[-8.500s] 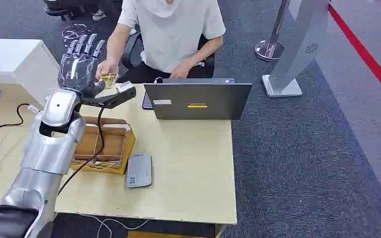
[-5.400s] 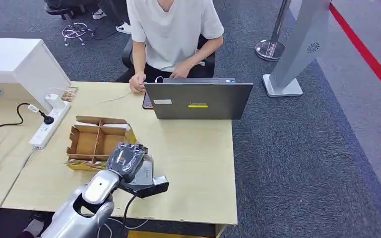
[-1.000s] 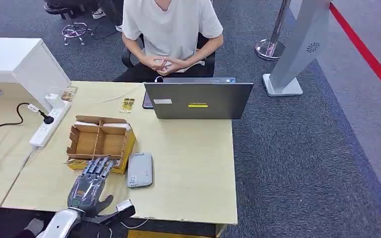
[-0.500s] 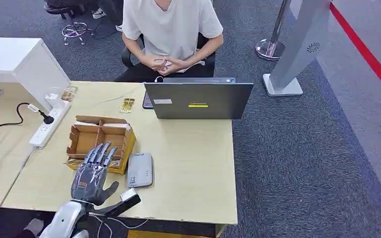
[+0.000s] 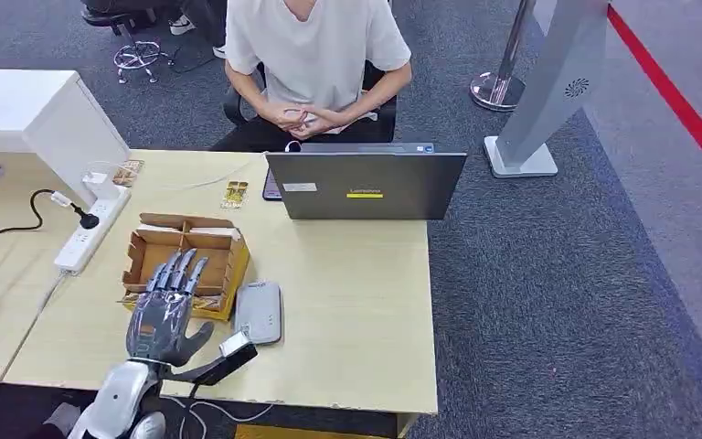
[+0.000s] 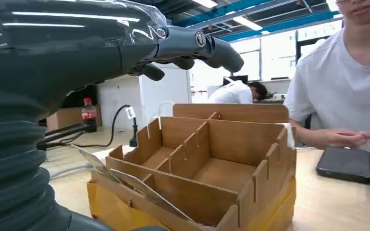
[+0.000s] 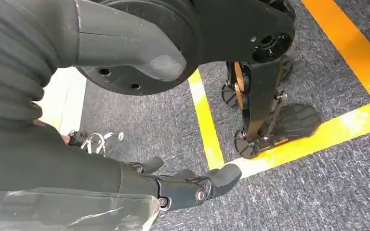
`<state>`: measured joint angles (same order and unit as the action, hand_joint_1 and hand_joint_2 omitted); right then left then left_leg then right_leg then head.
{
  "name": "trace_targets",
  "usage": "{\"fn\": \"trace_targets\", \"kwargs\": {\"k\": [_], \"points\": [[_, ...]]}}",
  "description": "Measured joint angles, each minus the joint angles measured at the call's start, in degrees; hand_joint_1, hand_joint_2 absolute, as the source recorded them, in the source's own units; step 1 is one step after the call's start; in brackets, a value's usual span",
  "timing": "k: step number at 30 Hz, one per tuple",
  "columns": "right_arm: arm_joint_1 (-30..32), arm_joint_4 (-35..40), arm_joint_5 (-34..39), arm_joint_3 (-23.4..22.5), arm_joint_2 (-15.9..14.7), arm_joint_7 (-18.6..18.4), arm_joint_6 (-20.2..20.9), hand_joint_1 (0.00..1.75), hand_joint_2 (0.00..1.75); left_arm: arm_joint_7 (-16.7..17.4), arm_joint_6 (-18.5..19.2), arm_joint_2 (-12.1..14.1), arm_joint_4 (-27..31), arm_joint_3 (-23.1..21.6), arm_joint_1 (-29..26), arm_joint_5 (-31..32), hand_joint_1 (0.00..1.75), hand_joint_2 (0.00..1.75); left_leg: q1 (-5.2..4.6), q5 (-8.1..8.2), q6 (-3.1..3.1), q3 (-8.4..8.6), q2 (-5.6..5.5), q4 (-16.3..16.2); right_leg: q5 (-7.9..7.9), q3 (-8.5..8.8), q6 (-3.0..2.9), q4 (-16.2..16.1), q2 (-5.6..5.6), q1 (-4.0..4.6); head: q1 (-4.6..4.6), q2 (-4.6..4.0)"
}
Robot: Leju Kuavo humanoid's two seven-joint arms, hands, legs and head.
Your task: Pass the card to the sensor for recognition and then transmit it.
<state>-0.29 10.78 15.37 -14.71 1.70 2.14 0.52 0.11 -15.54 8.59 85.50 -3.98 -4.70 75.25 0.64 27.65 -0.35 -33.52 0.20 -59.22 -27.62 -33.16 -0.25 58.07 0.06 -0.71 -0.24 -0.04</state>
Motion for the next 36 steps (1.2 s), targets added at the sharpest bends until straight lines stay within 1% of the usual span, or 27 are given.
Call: {"fn": "trace_targets", "kwargs": {"k": [7,14,21,27,28,36], "points": [[0.0,0.0,-0.3,-0.3,0.0,-0.2,0.0,0.00,1.75,0.6,0.6,-0.1,-0.8,1.1,0.2,0.2,0.00,1.75,0.00,0.00,0.00,0.00,0.00,0.0,0.00,0.00,0.00,0.0,0.00,0.00,0.00,0.00],[0.0,0.0,-0.8,-0.7,0.0,-0.4,0.0,0.00,1.75,1.6,0.6,-0.3,-2.1,3.8,0.5,-0.1,0.00,1.75,0.00,0.00,0.00,0.00,0.00,0.0,0.00,0.00,0.00,0.0,0.00,0.00,0.00,0.00],[0.0,0.0,-1.1,-0.8,-0.1,-0.5,0.0,0.00,1.75,1.8,0.5,-0.3,-2.6,7.0,0.5,-0.7,0.00,1.75,0.00,0.00,0.00,-0.01,-0.01,0.0,0.00,0.00,0.00,0.0,0.00,0.00,-0.02,0.00],[0.0,0.0,-1.4,-0.9,-0.1,-0.4,0.0,0.00,1.75,1.6,0.5,-0.4,-3.0,7.9,0.5,-0.7,0.00,1.75,0.00,0.00,0.00,-0.01,-0.01,0.0,0.00,0.00,0.00,0.0,0.00,0.00,0.02,0.00],[0.0,0.0,-1.4,-0.9,-0.1,-0.4,0.0,0.00,1.75,1.5,0.5,-0.4,-3.0,8.0,0.5,-0.7,1.75,1.75,0.00,0.00,0.00,-0.01,-0.01,0.0,0.00,0.00,0.00,0.0,0.00,0.00,0.00,0.00],[0.0,0.0,-1.6,-1.2,-0.1,-0.5,0.2,0.00,1.75,0.9,1.8,-0.6,-3.7,8.1,0.5,-0.7,1.75,1.75,0.00,0.00,0.00,-0.01,-0.01,0.0,0.00,0.00,0.00,0.0,0.00,0.00,0.02,0.00]]}}
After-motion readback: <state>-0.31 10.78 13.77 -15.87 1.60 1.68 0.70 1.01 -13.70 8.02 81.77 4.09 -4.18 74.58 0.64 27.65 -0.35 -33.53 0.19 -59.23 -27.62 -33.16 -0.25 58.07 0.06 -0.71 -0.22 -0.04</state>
